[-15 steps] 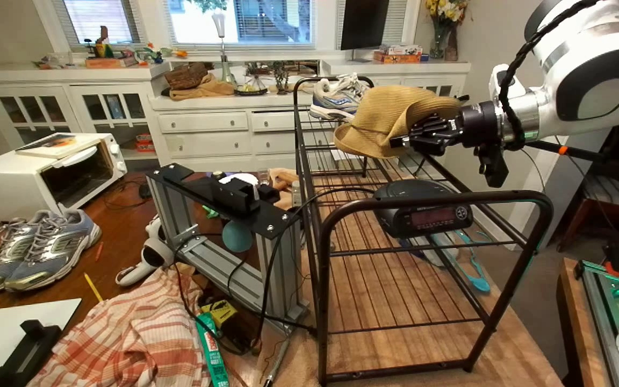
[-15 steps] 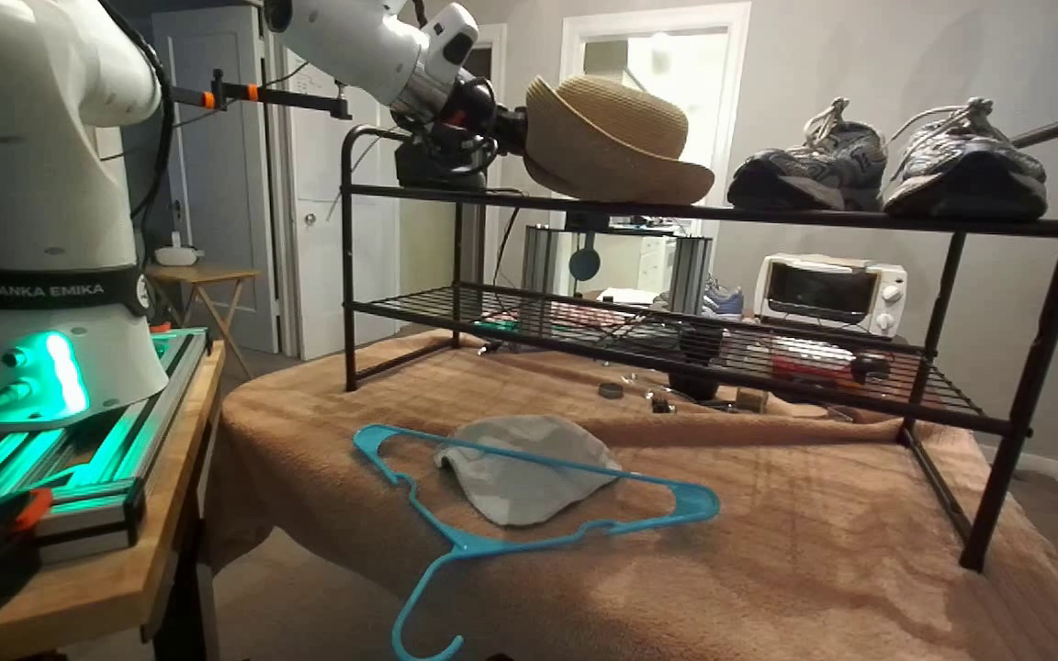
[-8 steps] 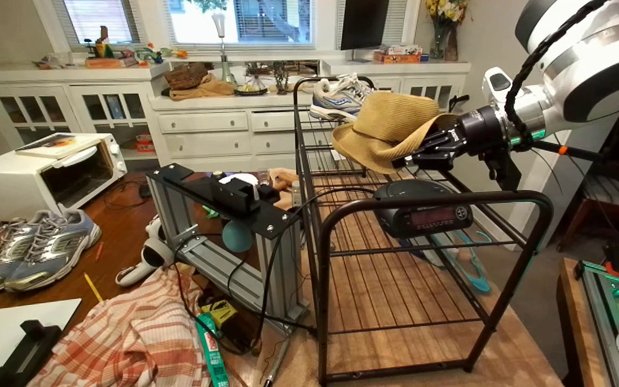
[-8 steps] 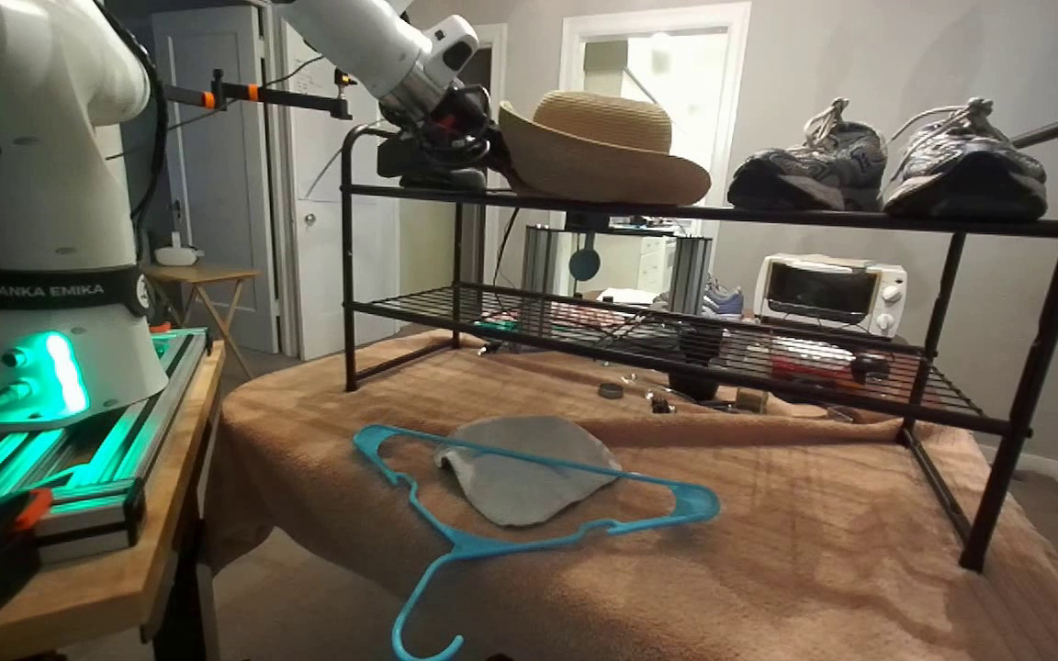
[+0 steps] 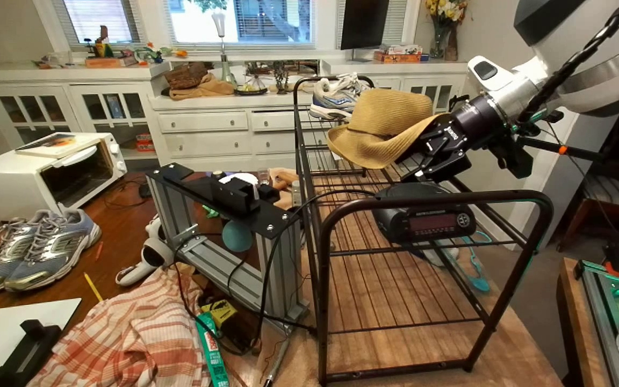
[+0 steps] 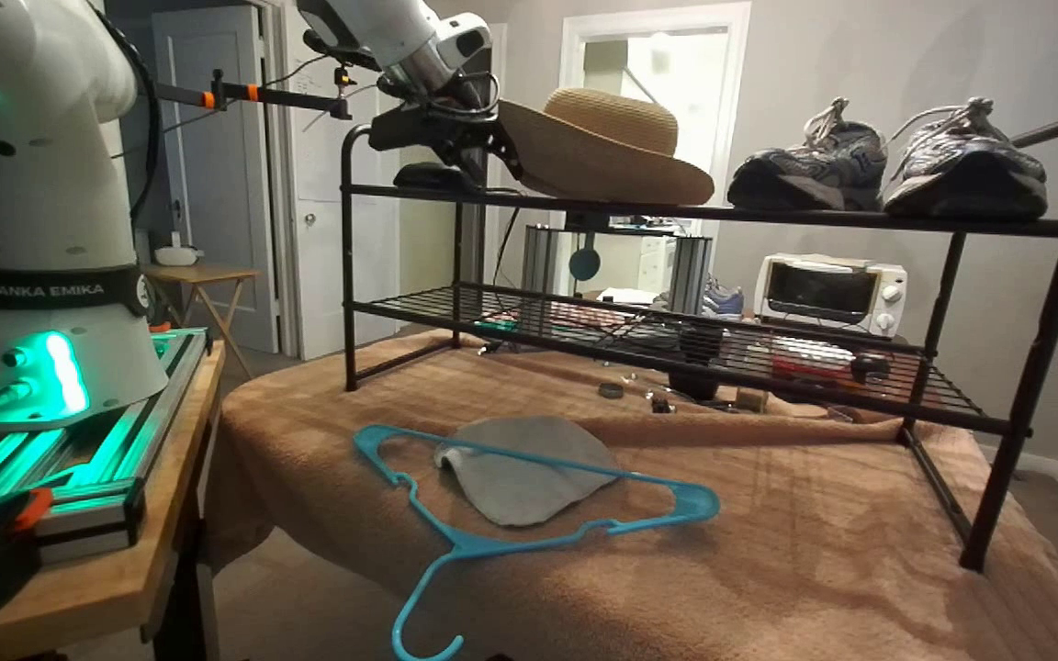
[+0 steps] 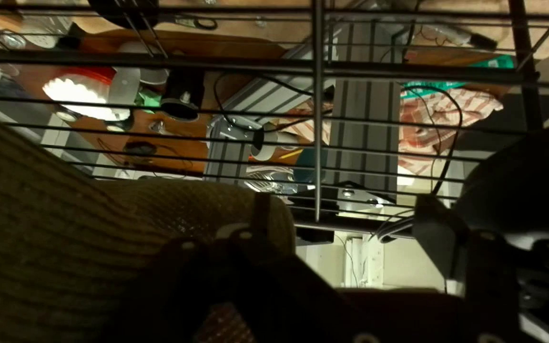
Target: Put the brown hat on the topmost shelf.
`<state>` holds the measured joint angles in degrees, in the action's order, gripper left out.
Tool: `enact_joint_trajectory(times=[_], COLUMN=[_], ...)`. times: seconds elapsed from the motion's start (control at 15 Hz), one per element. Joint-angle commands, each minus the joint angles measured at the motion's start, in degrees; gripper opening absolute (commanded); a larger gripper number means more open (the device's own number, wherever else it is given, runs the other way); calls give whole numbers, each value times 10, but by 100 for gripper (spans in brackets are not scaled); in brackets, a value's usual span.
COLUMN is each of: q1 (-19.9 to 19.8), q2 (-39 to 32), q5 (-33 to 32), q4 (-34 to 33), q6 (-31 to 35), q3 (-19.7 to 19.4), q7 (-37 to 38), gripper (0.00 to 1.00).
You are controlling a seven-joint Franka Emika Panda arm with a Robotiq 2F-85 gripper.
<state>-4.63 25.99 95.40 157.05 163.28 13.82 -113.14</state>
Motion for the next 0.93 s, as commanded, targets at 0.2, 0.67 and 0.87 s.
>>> enact_joint_trajectory(times=[0.2,0.67,0.87], q1=[-62,-362,-343], q2=[-17,23,112], q5=[-229,-564,-640], q4=[1,4,14], q6=[90,-66,-194], q3=[34,204,166], q7=[233,509,584], gripper=[100,100,100])
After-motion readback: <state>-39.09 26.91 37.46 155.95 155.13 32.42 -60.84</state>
